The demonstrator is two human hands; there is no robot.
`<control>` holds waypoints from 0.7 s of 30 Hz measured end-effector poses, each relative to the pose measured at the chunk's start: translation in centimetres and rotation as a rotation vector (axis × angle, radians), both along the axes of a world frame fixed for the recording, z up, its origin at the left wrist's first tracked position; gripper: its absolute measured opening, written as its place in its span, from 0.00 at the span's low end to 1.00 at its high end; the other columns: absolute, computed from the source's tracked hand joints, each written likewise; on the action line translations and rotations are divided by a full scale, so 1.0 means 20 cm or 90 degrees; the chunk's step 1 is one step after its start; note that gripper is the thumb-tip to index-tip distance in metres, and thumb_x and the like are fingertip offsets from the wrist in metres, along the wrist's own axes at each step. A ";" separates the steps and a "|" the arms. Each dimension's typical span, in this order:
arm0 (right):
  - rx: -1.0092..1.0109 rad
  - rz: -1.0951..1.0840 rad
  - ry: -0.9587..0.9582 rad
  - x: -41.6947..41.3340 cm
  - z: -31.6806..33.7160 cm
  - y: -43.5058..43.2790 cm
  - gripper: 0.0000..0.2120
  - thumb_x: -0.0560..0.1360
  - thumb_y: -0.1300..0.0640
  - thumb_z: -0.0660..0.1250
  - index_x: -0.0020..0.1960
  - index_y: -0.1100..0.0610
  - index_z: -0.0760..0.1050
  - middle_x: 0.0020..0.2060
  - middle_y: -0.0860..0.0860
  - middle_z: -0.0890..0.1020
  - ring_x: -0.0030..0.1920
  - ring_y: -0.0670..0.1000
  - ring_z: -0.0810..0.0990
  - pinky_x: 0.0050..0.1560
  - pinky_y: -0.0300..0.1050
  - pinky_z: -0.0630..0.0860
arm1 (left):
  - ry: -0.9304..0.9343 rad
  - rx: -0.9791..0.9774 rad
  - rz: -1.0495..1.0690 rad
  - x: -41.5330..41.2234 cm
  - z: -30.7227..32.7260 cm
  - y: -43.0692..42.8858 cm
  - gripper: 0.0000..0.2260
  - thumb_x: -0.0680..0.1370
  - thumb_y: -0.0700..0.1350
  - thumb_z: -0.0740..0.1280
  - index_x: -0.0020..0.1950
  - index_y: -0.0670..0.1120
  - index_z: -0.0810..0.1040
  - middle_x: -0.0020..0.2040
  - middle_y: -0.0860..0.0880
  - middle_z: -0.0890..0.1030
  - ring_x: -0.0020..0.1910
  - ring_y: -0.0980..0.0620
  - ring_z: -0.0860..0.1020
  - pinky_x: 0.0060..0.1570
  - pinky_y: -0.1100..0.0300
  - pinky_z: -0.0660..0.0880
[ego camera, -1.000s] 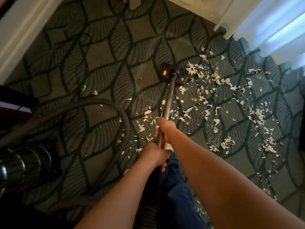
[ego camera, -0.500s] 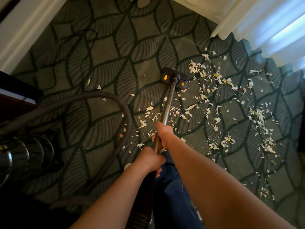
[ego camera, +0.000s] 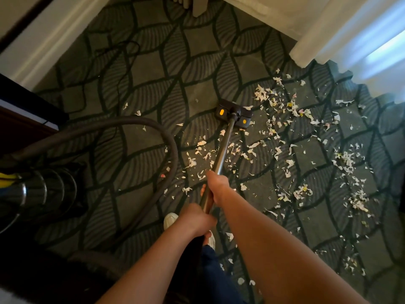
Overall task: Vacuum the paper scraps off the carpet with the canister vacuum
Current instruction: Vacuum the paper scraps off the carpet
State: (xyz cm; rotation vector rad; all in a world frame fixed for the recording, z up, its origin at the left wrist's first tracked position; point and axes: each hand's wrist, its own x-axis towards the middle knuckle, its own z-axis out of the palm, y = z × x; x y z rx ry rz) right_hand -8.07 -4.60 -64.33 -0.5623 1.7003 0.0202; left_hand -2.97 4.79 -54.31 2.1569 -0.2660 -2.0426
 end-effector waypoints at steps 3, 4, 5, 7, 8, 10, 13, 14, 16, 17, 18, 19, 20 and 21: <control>0.003 0.011 0.003 -0.03 0.02 0.04 0.14 0.80 0.53 0.61 0.60 0.63 0.69 0.37 0.55 0.76 0.32 0.50 0.75 0.37 0.44 0.77 | -0.007 0.000 -0.011 -0.03 0.05 0.03 0.03 0.75 0.37 0.62 0.42 0.40 0.72 0.28 0.44 0.74 0.18 0.51 0.71 0.23 0.63 0.69; 0.005 0.016 0.004 -0.03 0.03 0.06 0.15 0.80 0.53 0.61 0.61 0.63 0.70 0.39 0.55 0.76 0.33 0.51 0.75 0.38 0.45 0.78 | -0.008 0.001 -0.011 -0.04 0.07 0.05 0.03 0.76 0.37 0.62 0.42 0.40 0.72 0.28 0.44 0.74 0.17 0.52 0.71 0.22 0.64 0.69; 0.007 0.017 0.003 -0.04 0.04 0.08 0.16 0.80 0.53 0.62 0.62 0.63 0.69 0.40 0.56 0.77 0.34 0.51 0.76 0.39 0.45 0.78 | -0.008 0.002 -0.014 -0.04 0.08 0.06 0.03 0.76 0.37 0.62 0.42 0.40 0.72 0.28 0.45 0.74 0.17 0.52 0.71 0.22 0.64 0.69; 0.006 0.013 -0.002 -0.04 0.05 0.12 0.16 0.80 0.53 0.62 0.62 0.63 0.69 0.40 0.56 0.77 0.35 0.51 0.76 0.41 0.46 0.79 | -0.011 -0.003 -0.028 -0.04 0.10 0.10 0.04 0.75 0.38 0.63 0.41 0.41 0.72 0.26 0.45 0.75 0.17 0.52 0.71 0.25 0.63 0.70; 0.006 0.005 -0.007 -0.04 0.06 0.14 0.16 0.80 0.54 0.62 0.62 0.63 0.70 0.39 0.55 0.77 0.34 0.51 0.76 0.40 0.45 0.79 | -0.014 -0.007 -0.032 -0.03 0.11 0.12 0.04 0.75 0.38 0.63 0.40 0.41 0.72 0.25 0.46 0.75 0.17 0.52 0.71 0.26 0.63 0.70; 0.009 -0.005 -0.013 -0.03 0.07 0.18 0.14 0.80 0.54 0.62 0.60 0.63 0.71 0.34 0.54 0.76 0.31 0.50 0.75 0.38 0.45 0.78 | -0.018 -0.009 -0.037 -0.02 0.12 0.16 0.05 0.75 0.38 0.63 0.38 0.41 0.71 0.23 0.46 0.74 0.16 0.51 0.71 0.25 0.63 0.70; 0.017 -0.011 -0.011 -0.01 0.07 0.27 0.14 0.80 0.55 0.62 0.60 0.63 0.71 0.33 0.54 0.75 0.30 0.50 0.75 0.36 0.45 0.77 | -0.015 -0.002 -0.043 0.00 0.12 0.25 0.05 0.75 0.38 0.63 0.39 0.40 0.71 0.24 0.45 0.73 0.18 0.50 0.71 0.26 0.63 0.71; 0.020 -0.008 -0.011 0.00 0.06 0.30 0.14 0.80 0.55 0.61 0.60 0.63 0.71 0.33 0.54 0.75 0.30 0.50 0.74 0.35 0.45 0.77 | -0.010 -0.001 -0.039 0.01 0.11 0.28 0.05 0.75 0.38 0.63 0.39 0.40 0.72 0.25 0.45 0.73 0.19 0.49 0.71 0.28 0.61 0.72; 0.018 -0.007 -0.011 0.01 0.06 0.37 0.13 0.80 0.55 0.61 0.60 0.63 0.70 0.33 0.54 0.75 0.30 0.50 0.74 0.32 0.44 0.76 | -0.003 -0.004 -0.035 0.01 0.09 0.35 0.05 0.75 0.38 0.64 0.39 0.40 0.72 0.25 0.45 0.73 0.21 0.48 0.71 0.31 0.59 0.72; 0.015 -0.012 -0.010 0.01 0.06 0.41 0.13 0.80 0.56 0.61 0.59 0.63 0.71 0.33 0.54 0.75 0.30 0.51 0.74 0.32 0.45 0.76 | -0.002 -0.007 -0.040 0.02 0.08 0.39 0.04 0.75 0.38 0.64 0.40 0.40 0.72 0.26 0.44 0.73 0.22 0.48 0.71 0.31 0.58 0.72; 0.010 -0.015 -0.008 0.02 0.06 0.44 0.12 0.80 0.56 0.61 0.59 0.64 0.71 0.33 0.54 0.75 0.30 0.51 0.74 0.33 0.45 0.76 | -0.001 -0.009 -0.044 0.03 0.08 0.42 0.04 0.75 0.38 0.63 0.40 0.41 0.72 0.26 0.44 0.73 0.22 0.48 0.72 0.31 0.58 0.72; 0.007 -0.018 -0.010 0.04 0.06 0.47 0.12 0.80 0.56 0.61 0.58 0.64 0.71 0.33 0.54 0.75 0.30 0.52 0.74 0.34 0.46 0.76 | 0.000 -0.010 -0.045 0.05 0.08 0.45 0.03 0.75 0.38 0.63 0.41 0.41 0.72 0.26 0.45 0.73 0.22 0.48 0.72 0.31 0.59 0.72; 0.004 -0.022 -0.010 0.06 0.07 0.50 0.12 0.80 0.56 0.61 0.57 0.64 0.71 0.33 0.55 0.75 0.30 0.52 0.75 0.34 0.47 0.76 | 0.001 -0.012 -0.047 0.07 0.09 0.48 0.03 0.75 0.37 0.63 0.41 0.41 0.72 0.26 0.45 0.73 0.22 0.48 0.71 0.30 0.60 0.72; 0.003 -0.027 -0.012 0.07 0.08 0.53 0.12 0.79 0.55 0.61 0.56 0.63 0.71 0.33 0.55 0.75 0.30 0.53 0.74 0.35 0.47 0.76 | 0.002 -0.012 -0.050 0.08 0.09 0.50 0.04 0.74 0.37 0.63 0.40 0.41 0.72 0.26 0.45 0.73 0.21 0.49 0.71 0.28 0.61 0.72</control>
